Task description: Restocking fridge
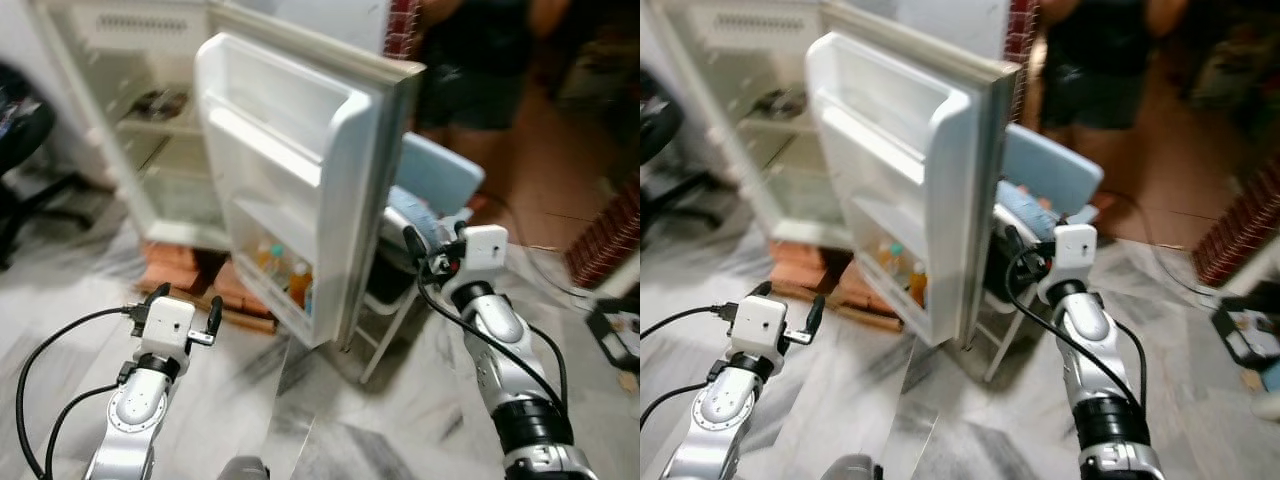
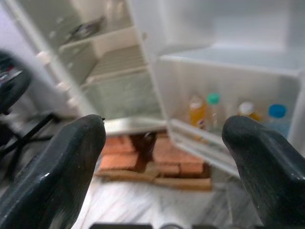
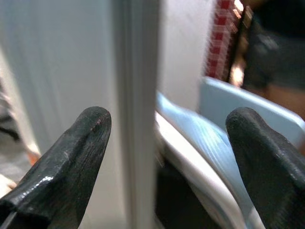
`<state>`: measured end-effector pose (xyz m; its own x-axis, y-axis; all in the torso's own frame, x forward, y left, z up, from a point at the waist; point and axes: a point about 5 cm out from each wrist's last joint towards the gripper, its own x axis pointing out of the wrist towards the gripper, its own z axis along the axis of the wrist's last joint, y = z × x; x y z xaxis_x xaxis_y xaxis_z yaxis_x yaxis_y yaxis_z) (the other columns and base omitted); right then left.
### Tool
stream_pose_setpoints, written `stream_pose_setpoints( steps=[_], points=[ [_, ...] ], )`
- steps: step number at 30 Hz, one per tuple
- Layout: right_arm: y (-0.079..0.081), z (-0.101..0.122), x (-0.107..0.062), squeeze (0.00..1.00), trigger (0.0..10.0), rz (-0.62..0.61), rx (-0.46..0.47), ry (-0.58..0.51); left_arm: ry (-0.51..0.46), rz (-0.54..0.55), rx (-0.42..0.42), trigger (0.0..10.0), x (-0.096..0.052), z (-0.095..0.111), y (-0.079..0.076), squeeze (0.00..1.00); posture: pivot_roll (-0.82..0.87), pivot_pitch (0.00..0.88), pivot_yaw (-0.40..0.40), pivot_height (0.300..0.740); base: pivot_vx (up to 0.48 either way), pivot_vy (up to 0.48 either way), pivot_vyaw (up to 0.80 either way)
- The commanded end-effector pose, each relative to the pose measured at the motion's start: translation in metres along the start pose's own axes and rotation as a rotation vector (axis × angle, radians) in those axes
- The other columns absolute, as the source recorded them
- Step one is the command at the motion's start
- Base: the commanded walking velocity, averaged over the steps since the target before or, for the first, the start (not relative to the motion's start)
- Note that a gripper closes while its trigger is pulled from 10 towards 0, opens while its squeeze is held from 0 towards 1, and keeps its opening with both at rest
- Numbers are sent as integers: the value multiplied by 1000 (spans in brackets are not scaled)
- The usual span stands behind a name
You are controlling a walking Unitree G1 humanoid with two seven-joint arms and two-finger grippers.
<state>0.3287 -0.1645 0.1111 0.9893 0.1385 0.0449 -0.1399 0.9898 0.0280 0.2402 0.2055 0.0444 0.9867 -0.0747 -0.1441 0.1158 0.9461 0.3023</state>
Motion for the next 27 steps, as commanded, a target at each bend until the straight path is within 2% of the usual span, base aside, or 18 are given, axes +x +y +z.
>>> stream_pose_setpoints(
  steps=[1,8,13,16,20,22,23,24,25,27],
  points=[
    [-7,3,7,0,10000,-61,-5,-9,30,-24,-4,10000,0,-4,-10,0,86,0,-48,740,0,0,712],
    [-6,7,22,0,10000,-149,18,22,30,-13,-15,10000,1,-4,-11,0,97,0,-60,740,0,0,547],
    [7,15,39,0,10000,-190,-11,56,33,-8,-9,10000,2,-4,-11,0,101,0,-62,740,0,0,0],
    [13,21,47,0,10000,-194,2,59,36,-9,-8,10000,2,-4,-12,0,102,0,-63,740,0,0,0],
    [29,34,58,0,10000,-167,80,29,35,-9,-6,10000,2,-4,-13,0,105,0,-66,740,0,0,0],
    [70,55,63,0,10000,90,368,-67,32,-11,-7,10000,3,-4,-14,0,106,0,-67,740,0,0,0],
    [70,55,63,0,10000,90,368,-67,32,-11,-7,10000,3,-4,-14,0,106,0,-67,740,0,0,0],
    [98,75,56,0,10000,329,653,-144,28,-13,-8,10000,3,-3,-15,0,106,0,-67,740,0,0,0],
    [107,87,49,0,10000,447,746,-190,27,-14,-8,10000,3,-3,-15,0,108,0,-67,740,0,0,0],
    [117,101,39,0,10000,588,819,-247,25,-15,-6,10000,2,-3,-15,0,109,0,-67,740,0,0,0]
  ],
)
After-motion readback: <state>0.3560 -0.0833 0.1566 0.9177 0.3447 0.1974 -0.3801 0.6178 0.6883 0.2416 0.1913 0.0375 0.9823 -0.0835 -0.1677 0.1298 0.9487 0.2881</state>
